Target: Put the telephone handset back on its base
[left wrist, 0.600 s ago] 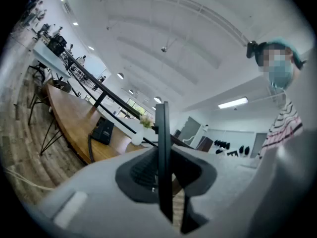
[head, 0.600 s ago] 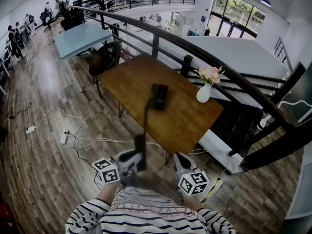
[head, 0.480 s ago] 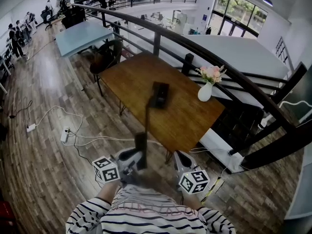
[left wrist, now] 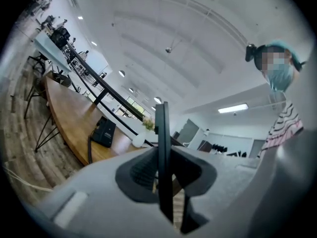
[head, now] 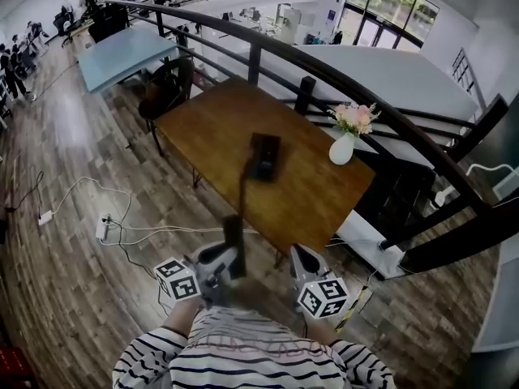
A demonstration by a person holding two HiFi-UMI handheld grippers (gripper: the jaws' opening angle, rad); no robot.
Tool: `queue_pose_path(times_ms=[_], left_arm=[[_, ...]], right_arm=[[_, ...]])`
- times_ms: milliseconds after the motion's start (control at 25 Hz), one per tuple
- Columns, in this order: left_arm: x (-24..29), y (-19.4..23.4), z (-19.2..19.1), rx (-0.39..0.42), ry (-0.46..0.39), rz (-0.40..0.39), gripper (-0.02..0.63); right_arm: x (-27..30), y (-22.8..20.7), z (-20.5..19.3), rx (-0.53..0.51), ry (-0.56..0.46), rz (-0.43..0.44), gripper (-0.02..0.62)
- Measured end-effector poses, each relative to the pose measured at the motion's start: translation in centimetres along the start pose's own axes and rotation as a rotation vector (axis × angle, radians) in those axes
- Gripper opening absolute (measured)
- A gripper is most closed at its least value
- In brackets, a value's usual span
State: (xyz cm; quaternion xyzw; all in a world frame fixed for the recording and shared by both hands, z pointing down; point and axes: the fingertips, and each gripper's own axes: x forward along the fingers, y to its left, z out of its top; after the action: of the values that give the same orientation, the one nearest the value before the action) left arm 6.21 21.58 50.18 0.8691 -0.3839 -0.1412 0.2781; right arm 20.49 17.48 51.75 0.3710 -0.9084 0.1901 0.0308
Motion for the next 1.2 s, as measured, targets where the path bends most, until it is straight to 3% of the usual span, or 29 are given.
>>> queue_pose_path(times_ms=[800, 1200], left_arm=[[2.6, 16.9, 12.6, -0.101, 0.169, -0.208, 0.072], [2.8, 22.0, 16.0, -0.115, 0.23, -0.294, 0.072]], right_arm=[[20.3, 1.6, 4.6, 0.06, -0.025, -0.205, 0.0], [25.1, 2.4, 5.0, 0.093, -0.067, -0.317, 0.0]])
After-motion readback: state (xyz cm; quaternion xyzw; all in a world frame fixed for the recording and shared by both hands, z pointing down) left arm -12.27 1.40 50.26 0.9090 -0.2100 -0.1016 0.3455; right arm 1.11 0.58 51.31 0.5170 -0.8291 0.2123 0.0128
